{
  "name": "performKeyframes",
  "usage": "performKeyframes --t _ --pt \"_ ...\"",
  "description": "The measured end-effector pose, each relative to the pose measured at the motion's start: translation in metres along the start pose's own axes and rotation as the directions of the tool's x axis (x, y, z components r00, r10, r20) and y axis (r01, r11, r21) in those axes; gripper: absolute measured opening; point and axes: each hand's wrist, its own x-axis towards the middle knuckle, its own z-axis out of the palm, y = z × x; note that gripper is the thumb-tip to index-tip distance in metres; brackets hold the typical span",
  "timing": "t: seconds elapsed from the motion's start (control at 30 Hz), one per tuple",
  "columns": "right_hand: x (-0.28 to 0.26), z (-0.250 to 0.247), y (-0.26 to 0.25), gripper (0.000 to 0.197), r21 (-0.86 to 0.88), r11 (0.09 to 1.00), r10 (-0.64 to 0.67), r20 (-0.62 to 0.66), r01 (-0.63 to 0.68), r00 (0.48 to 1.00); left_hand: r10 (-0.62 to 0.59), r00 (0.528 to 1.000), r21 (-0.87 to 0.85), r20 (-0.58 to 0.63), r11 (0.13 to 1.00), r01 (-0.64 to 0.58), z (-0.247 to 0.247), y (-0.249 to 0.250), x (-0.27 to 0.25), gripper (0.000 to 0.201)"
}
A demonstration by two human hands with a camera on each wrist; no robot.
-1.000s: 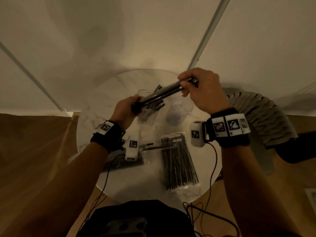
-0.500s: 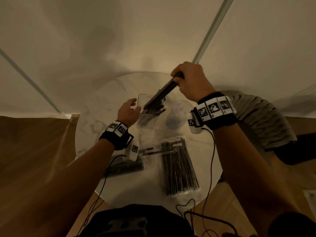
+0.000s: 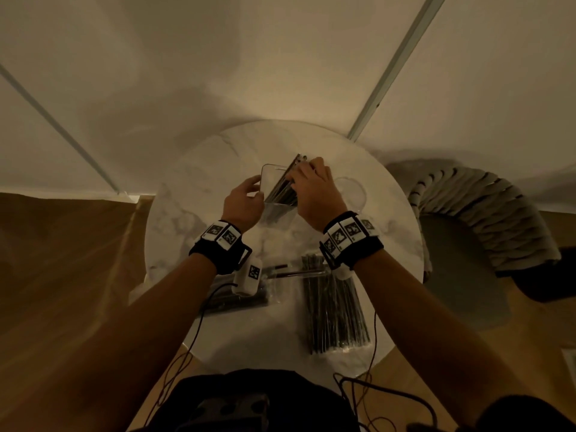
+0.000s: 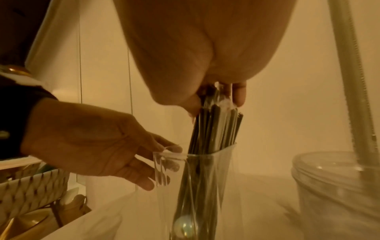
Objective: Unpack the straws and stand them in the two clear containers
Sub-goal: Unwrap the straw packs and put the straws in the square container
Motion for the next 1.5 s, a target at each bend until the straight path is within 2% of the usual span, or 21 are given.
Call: performKeyframes --t 0.07,0.2,0.4,0.6,0.67,0.77,0.83,0.9,0.97,1.0,1.07,1.13,1.2,1.27,1.33,1.37,1.5 --pt "-0.005 0.001 -0.004 0.033 -0.035 0.999 -0.008 -0.074 0.005 0.997 -0.003 1.000 -0.008 0.008 1.000 0.003 -0.001 -0.002 0.001 0.042" --pt "0.001 -0.006 -0.007 0.029 0.035 0.998 0.054 -0.219 -0.047 0.974 -0.016 1.000 -0.011 0.015 1.000 0.016 0.000 -0.005 0.002 0.042" --pt "0.010 0.023 -0.005 0.048 0.115 0.992 0.054 -0.085 -0.044 0.995 -0.014 1.000 -0.018 0.024 1.000 0.015 0.001 -0.007 0.003 0.042" --pt "0.008 0.035 -0.009 0.051 0.167 0.982 0.096 -0.067 -0.084 0.993 -0.002 0.999 -0.037 0.035 0.999 0.004 0.000 -0.007 0.002 0.042" --pt "0.007 0.029 -0.006 0.056 0.290 0.954 0.096 -0.047 -0.079 0.994 -0.015 0.999 -0.052 0.034 0.999 0.016 0.001 -0.006 0.002 0.042" --pt "0.004 0.011 -0.003 0.052 0.575 0.810 0.187 -0.070 -0.113 0.980 -0.029 0.999 -0.078 0.036 0.996 0.032 -0.001 -0.007 0.001 0.042" --pt "-0.004 -0.003 -0.002 0.045 0.651 0.753 0.293 -0.202 -0.096 0.935 -0.046 0.998 -0.126 0.035 0.991 0.050 -0.003 -0.008 -0.002 0.045" --pt "-0.018 -0.013 0.001 0.033 0.673 0.737 0.397 -0.352 -0.066 0.848 -0.095 0.995 -0.180 0.032 0.979 0.099 -0.004 -0.015 -0.006 0.050" --pt "-0.037 -0.015 0.004 0.020 0.689 0.723 0.480 -0.444 -0.055 0.757 -0.128 0.992 -0.165 0.011 0.978 0.128 -0.005 -0.030 -0.011 0.044" --pt "-0.048 -0.012 0.005 0.017 0.703 0.708 0.515 -0.448 -0.069 0.731 -0.131 0.991 -0.124 0.009 0.984 0.131 -0.005 -0.041 -0.014 0.037" --pt "-0.071 0.001 0.006 0.014 0.743 0.658 0.562 -0.372 -0.126 0.739 -0.121 0.991 0.002 0.058 0.993 0.121 -0.008 -0.067 -0.024 0.026" --pt "-0.096 0.026 0.005 0.014 0.748 0.622 0.573 -0.232 -0.233 0.786 -0.139 0.977 0.144 0.160 0.983 0.116 -0.012 -0.090 -0.039 0.029" --pt "-0.118 0.056 0.007 0.018 0.670 0.662 0.517 -0.083 -0.336 0.852 -0.189 0.942 0.308 0.279 0.946 0.098 -0.015 -0.106 -0.052 0.046" --pt "-0.136 0.082 0.009 0.026 0.493 0.765 0.412 0.119 -0.414 0.903 -0.252 0.889 0.541 0.383 0.841 0.005 -0.015 -0.113 -0.064 0.059" --pt "-0.149 0.100 0.008 0.035 0.295 0.852 0.348 0.297 -0.432 0.889 -0.267 0.860 0.677 0.436 0.727 -0.117 -0.013 -0.117 -0.072 0.062" --pt "-0.154 0.106 0.006 0.038 0.227 0.874 0.337 0.352 -0.429 0.873 -0.253 0.854 0.692 0.454 0.704 -0.159 -0.012 -0.119 -0.075 0.063" --pt "-0.158 0.117 0.001 0.032 0.124 0.896 0.342 0.420 -0.426 0.841 -0.229 0.852 0.706 0.471 0.677 -0.208 -0.010 -0.121 -0.079 0.051"
